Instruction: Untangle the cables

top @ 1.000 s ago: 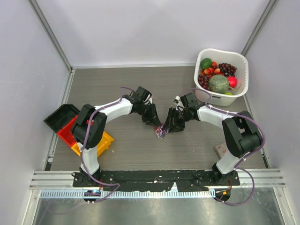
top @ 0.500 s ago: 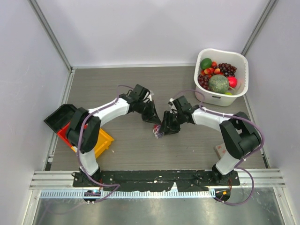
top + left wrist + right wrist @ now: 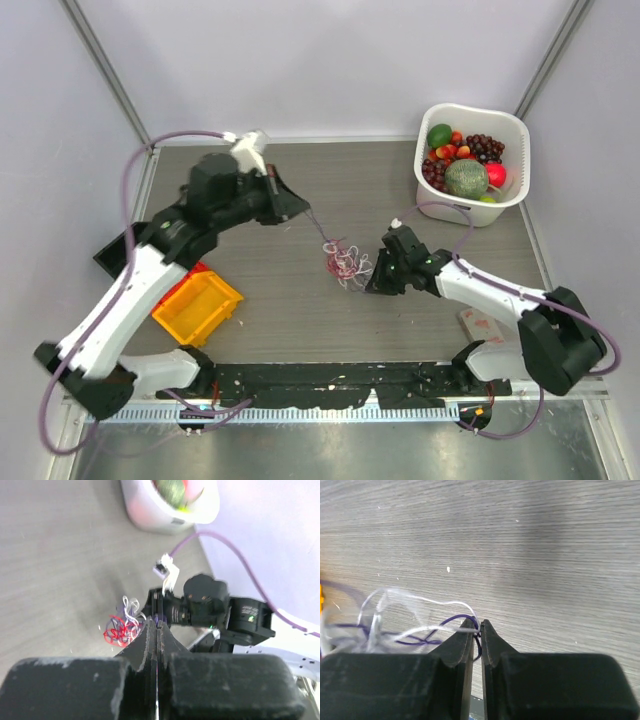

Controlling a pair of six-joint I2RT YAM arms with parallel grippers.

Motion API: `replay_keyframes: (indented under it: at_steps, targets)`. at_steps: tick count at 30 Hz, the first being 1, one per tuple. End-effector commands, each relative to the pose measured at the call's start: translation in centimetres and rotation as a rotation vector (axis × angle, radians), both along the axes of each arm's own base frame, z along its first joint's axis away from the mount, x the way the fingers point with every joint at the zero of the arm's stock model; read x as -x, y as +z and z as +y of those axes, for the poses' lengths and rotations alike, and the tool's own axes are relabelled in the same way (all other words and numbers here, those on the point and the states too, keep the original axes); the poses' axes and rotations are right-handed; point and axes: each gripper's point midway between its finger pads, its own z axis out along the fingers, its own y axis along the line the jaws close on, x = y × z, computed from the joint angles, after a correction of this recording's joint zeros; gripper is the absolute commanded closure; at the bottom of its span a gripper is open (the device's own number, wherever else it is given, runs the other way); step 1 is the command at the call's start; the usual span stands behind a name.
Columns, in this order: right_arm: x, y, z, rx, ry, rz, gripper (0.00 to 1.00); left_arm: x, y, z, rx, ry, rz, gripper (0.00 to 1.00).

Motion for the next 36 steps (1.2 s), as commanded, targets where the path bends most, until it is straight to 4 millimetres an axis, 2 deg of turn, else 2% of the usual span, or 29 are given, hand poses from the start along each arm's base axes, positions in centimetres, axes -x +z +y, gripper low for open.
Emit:
replay_keyframes:
  at_steps: [1,4,7,8,9,10,11,14,15,20,23,27,29,36]
  targets:
    - [-0.3,0.0,-4.1,0.13,-0.122,-0.064,0.86,0.1,10.3,5.1,0.091,0.188,-0.36,1.0]
    - [-0.8,0.5,-5.2,0.134,-0.143,-0.06,0.86,0.9,13.8,6.2,0.128,0.212,-0.431,1.0]
    - [-2.6,2.8,-5.0,0.151,-0.109,-0.127,0.84,0.9,14.4,5.9,0.109,0.201,-0.393,1.0]
    - [-3.6,4.0,-4.9,0.159,-0.107,-0.161,0.8,1.2,14.4,5.3,0.114,0.165,-0.375,1.0]
    - [-4.0,4.1,-5.1,0.186,-0.084,-0.171,0.72,1.2,14.6,5.2,0.12,0.163,-0.364,1.0]
    - [-4.5,5.1,-4.7,0.185,-0.065,-0.182,0.67,1.1,14.7,5.0,0.125,0.16,-0.351,1.0]
    - [-4.9,5.9,-3.8,0.17,-0.002,-0.191,0.55,0.8,14.1,4.6,0.116,0.16,-0.321,1.0]
    - [-5.0,7.7,-1.7,0.106,0.126,-0.209,0.41,0.4,12.6,3.4,0.091,0.131,-0.226,1.0]
    - [-5.1,9.1,-0.7,0.056,0.157,-0.241,0.37,0.2,12.1,2.9,0.087,0.115,-0.2,1.0]
    - [-4.0,15.2,2.8,-0.149,0.299,-0.417,0.31,-0.1,11.6,1.0,0.134,0.068,-0.137,1.0]
    - [-4.0,17.2,4.0,-0.245,0.311,-0.481,0.3,-0.1,11.1,0.6,0.136,0.054,-0.106,1.0]
    - [-4.2,16.7,4.2,-0.266,0.259,-0.43,0.31,-0.7,9.3,1.6,0.072,0.106,-0.064,1.0]
    - [-4.1,16.0,3.9,-0.251,0.226,-0.393,0.32,-1.2,8.5,2.7,0.014,0.152,-0.061,1.0]
    - [-2.3,14.7,1.2,-0.178,0.17,-0.373,0.33,-2.8,6.5,11.4,-0.34,0.467,-0.086,1.0]
